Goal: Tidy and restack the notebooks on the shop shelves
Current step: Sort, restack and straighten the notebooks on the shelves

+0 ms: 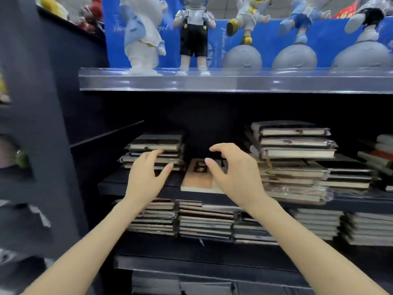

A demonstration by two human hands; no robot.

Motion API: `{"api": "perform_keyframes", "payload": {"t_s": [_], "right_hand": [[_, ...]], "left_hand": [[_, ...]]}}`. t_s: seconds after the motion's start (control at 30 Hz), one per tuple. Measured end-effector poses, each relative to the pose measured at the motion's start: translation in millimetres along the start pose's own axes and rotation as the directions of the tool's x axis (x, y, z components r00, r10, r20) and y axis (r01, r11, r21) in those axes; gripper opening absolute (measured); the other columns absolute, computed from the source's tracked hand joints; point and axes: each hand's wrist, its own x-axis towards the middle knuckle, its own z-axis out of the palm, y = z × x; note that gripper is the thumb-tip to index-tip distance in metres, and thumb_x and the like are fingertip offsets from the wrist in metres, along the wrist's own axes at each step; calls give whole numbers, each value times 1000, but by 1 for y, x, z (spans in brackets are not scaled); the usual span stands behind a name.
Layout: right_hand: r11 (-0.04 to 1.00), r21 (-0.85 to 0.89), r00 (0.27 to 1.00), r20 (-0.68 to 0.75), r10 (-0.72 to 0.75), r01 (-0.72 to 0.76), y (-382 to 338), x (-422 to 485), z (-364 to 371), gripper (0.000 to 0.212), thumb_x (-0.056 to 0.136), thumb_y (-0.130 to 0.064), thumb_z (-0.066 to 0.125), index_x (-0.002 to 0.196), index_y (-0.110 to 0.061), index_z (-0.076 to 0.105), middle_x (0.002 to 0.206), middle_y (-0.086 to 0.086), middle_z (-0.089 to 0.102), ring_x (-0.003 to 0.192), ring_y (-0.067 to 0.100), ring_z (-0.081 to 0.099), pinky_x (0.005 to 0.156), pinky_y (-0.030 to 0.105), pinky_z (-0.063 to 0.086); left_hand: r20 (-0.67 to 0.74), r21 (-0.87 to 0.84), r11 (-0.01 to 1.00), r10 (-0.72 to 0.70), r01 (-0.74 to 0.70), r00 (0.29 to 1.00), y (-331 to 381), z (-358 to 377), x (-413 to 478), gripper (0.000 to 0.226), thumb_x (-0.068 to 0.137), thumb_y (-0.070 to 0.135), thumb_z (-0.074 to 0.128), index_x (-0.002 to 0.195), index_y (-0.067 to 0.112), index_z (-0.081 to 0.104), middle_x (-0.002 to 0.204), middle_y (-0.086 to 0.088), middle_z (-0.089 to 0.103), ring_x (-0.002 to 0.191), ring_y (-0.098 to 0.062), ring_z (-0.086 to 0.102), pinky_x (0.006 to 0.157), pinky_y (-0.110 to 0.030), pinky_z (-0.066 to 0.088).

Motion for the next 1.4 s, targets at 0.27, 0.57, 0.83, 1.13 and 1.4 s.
{"api": "perform_keyframes", "payload": {"t_s": [0.27,0.57,0.83,1.13,1.4], "right_hand": [[888,136,852,374,365,-440,-23,77,88,52,97,-44,45,142,-17,39,138,7,50,126,24,47,98,32,40],[703,167,712,318,626,-692,-19,118,144,49,90,-45,57,132,-19,52,118,2,62,97,20,59,82,36,55],[400,350,519,388,762,-847,-5,122,125,16,93,-19,58,81,-12,49,84,4,55,75,17,54,79,41,56],[252,281,367,514,775,-926,6,118,115,26,78,-33,73,89,-13,60,73,2,57,59,12,48,58,26,44],[162,361,340,508,792,-918,20,104,93,25,84,-32,68,92,-12,56,88,13,61,77,26,59,72,48,56]], "left_hand": [[55,-22,973,-230,231,972,-70,-28,48,70,89,38,61,146,10,30,142,-20,39,128,-33,42,101,-36,37],[381,-371,841,-249,394,890,-111,-13,81,39,91,48,52,127,33,48,118,15,59,112,-10,57,101,-26,42],[520,-509,764,-94,397,849,-101,-18,83,65,56,14,54,117,38,59,119,11,65,112,-8,59,98,-26,45],[291,-150,872,-411,465,864,-109,-17,89,48,95,14,41,143,17,36,141,-10,46,124,-28,47,98,-33,40],[347,-268,759,-498,593,794,-104,-13,97,38,95,14,53,130,1,47,121,-11,56,95,-18,51,81,-27,41]]}}
